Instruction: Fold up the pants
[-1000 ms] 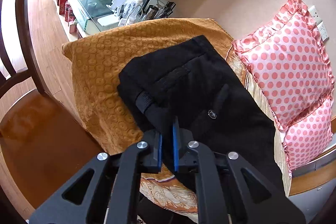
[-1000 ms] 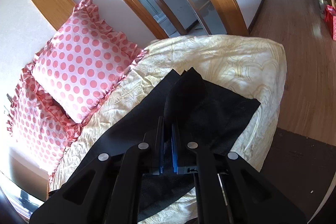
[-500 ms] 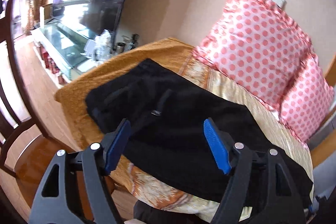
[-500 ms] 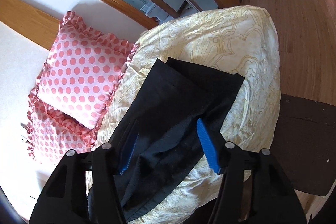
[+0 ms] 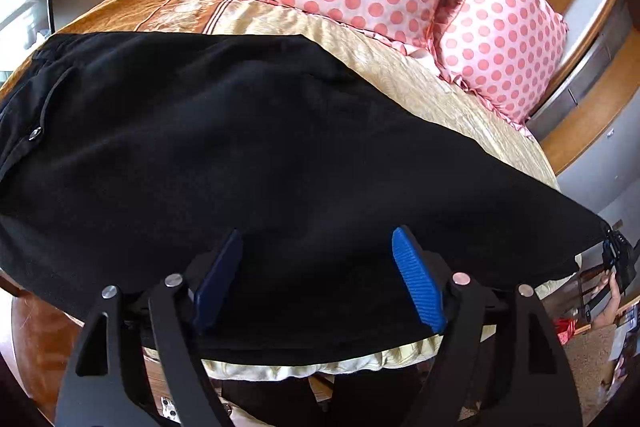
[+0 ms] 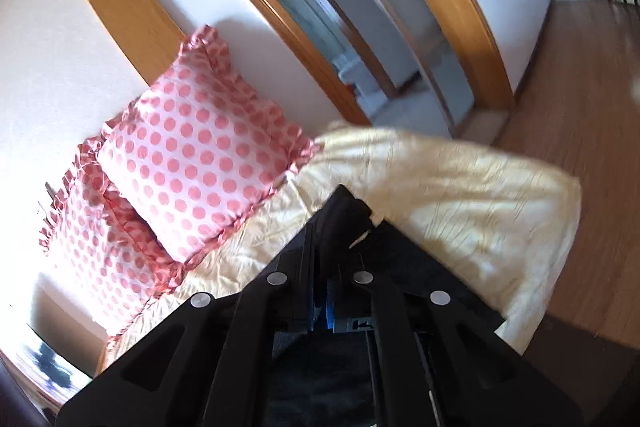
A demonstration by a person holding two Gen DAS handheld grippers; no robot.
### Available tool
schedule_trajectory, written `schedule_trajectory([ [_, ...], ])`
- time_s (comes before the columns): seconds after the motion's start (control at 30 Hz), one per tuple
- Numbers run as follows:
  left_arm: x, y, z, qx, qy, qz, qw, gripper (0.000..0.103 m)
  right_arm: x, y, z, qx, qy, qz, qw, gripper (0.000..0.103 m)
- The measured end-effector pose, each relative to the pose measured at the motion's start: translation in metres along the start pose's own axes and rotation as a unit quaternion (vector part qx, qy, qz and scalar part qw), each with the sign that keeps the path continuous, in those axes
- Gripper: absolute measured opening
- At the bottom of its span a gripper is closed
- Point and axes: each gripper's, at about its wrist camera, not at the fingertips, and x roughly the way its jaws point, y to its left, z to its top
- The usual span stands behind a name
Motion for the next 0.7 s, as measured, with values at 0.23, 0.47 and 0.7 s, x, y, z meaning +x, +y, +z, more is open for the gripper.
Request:
schedule_trajectory([
  [0.23,-0.001,-0.005,-0.004,0.041,0.006,0.003,0.9992,0.078,0.020,-0.064,-0.045,0.085,0.097,-0.089,0.988,0.004],
  [0.47,-0.001,-0.008,-0.006,0.036,-0.002,-0.009,0.9993,0.085,-0.004,-0.063,-0.035,0.104,0.073,-0.104,0.986,0.031],
  [0.7,0.002,-0.014,-0.006,0.051,-0.002,-0.005,0.9987,0.090,-0.020,-0.082,-0.022,0.133,0.045,-0.116,0.983,0.053],
])
